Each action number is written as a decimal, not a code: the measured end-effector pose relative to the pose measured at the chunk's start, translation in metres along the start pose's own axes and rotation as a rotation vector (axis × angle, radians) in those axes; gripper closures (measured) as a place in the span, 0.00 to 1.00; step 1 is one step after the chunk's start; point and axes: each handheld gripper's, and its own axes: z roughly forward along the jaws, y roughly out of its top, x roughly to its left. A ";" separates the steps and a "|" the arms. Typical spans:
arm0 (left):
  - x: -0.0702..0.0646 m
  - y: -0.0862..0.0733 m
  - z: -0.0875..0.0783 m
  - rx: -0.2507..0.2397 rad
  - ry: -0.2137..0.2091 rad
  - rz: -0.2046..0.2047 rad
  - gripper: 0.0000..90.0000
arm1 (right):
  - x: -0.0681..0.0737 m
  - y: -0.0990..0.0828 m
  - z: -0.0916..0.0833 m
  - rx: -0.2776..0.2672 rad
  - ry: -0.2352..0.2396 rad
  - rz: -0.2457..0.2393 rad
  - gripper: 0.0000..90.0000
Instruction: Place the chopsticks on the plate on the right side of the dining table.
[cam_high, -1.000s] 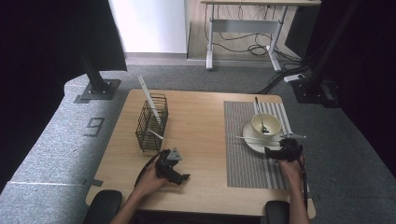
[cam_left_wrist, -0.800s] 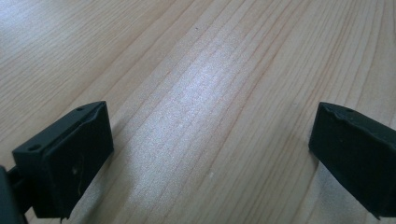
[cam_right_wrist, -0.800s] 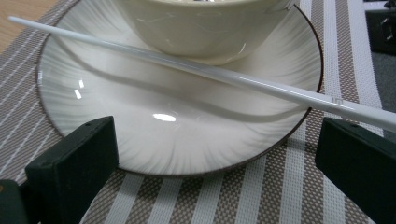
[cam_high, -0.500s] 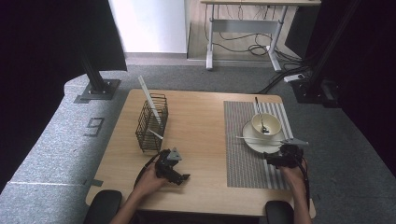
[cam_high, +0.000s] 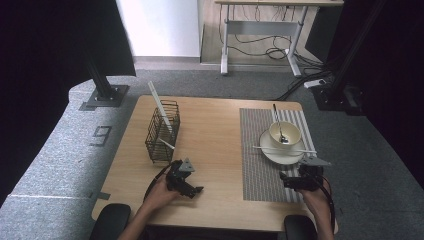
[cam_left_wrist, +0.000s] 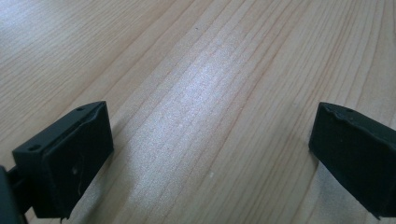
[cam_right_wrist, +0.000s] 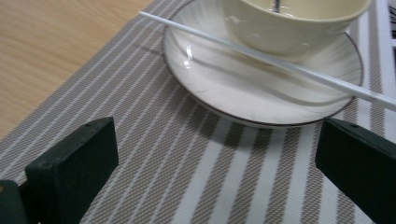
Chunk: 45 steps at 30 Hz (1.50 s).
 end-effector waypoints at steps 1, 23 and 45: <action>0.000 0.000 0.000 0.000 0.000 0.000 0.00 | 0.002 0.000 -0.001 -0.001 0.008 -0.003 0.00; 0.000 0.000 0.000 -0.001 0.001 0.001 0.00 | 0.063 0.042 0.000 0.097 0.234 -0.084 0.11; 0.000 0.000 0.000 0.000 0.001 0.001 0.00 | 0.103 0.094 0.020 0.130 0.328 -0.206 0.11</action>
